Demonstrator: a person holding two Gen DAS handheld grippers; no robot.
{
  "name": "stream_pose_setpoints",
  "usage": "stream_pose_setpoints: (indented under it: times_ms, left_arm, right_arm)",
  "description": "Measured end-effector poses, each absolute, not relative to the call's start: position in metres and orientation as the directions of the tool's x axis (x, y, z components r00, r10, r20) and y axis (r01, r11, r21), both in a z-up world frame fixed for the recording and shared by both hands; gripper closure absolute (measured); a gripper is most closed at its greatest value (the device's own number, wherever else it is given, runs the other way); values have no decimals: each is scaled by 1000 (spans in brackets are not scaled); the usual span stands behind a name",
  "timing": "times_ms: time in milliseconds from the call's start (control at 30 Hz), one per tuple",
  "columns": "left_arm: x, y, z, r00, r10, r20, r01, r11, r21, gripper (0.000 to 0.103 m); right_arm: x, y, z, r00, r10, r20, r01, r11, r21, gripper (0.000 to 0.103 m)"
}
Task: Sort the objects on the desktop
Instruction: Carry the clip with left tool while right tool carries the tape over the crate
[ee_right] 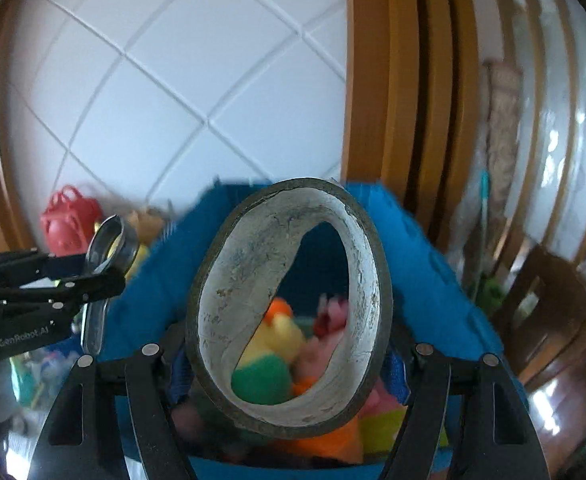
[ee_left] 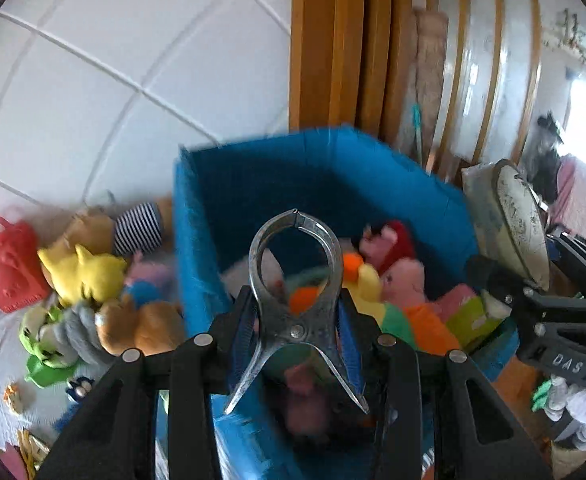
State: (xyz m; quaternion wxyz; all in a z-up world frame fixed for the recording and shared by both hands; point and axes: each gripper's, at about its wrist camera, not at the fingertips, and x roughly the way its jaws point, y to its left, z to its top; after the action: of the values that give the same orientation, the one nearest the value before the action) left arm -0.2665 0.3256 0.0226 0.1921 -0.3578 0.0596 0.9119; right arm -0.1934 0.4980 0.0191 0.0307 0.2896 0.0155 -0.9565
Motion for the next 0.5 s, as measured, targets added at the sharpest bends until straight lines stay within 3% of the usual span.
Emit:
stream_pose_setpoints:
  times_ms: [167, 333, 467, 500]
  left_arm:
    - [-280, 345, -7, -618, 238, -749, -373, -928, 14, 64]
    - [-282, 350, -15, -610, 225, -760, -357, -934, 10, 61]
    - [-280, 354, -15, -627, 202, -752, -344, -938, 34, 19]
    - [-279, 355, -14, -633, 199, -748, -342, -939, 40, 19]
  right_arm:
    - [-207, 517, -16, -750, -85, -656, 126, -992, -16, 29]
    - [-210, 529, -27, -733, -106, -672, 135, -991, 9, 29]
    - [-212, 534, -30, -731, -113, -673, 122, -992, 33, 26]
    - [-213, 537, -29, -734, -111, -670, 116, -993, 37, 21]
